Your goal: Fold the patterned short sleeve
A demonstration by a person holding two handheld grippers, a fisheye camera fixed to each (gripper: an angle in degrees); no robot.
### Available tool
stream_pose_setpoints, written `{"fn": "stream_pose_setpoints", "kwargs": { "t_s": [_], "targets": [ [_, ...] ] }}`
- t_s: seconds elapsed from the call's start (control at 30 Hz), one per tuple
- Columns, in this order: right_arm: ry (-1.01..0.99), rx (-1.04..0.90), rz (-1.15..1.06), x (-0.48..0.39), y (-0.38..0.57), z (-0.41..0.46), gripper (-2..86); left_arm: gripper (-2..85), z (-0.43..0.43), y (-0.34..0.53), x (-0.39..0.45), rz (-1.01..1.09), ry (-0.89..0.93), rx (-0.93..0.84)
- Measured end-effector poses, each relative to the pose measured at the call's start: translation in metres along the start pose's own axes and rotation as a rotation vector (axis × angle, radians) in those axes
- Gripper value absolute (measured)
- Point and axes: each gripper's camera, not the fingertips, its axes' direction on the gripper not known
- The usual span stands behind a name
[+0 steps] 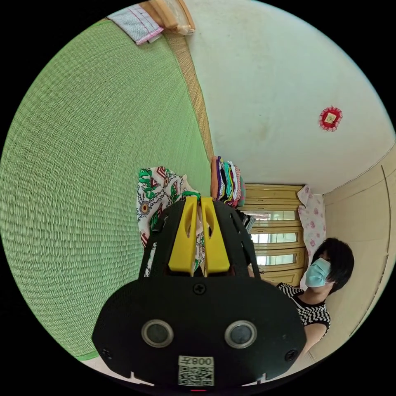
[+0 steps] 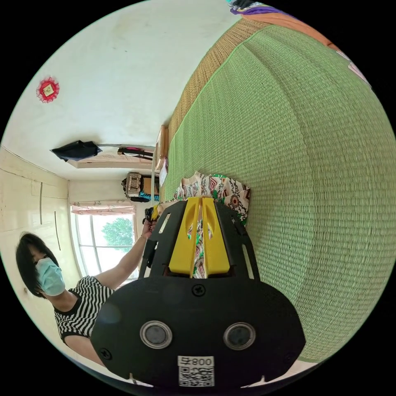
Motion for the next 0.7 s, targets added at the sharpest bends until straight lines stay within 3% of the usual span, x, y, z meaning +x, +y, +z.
{"fn": "stream_pose_setpoints", "kwargs": {
  "t_s": [0.7],
  "targets": [
    [-0.074,0.061,0.034,-0.009,-0.014,0.015,0.9,6.5,0.02,0.001,-0.087,-0.06,0.18,0.208]
  ]
}}
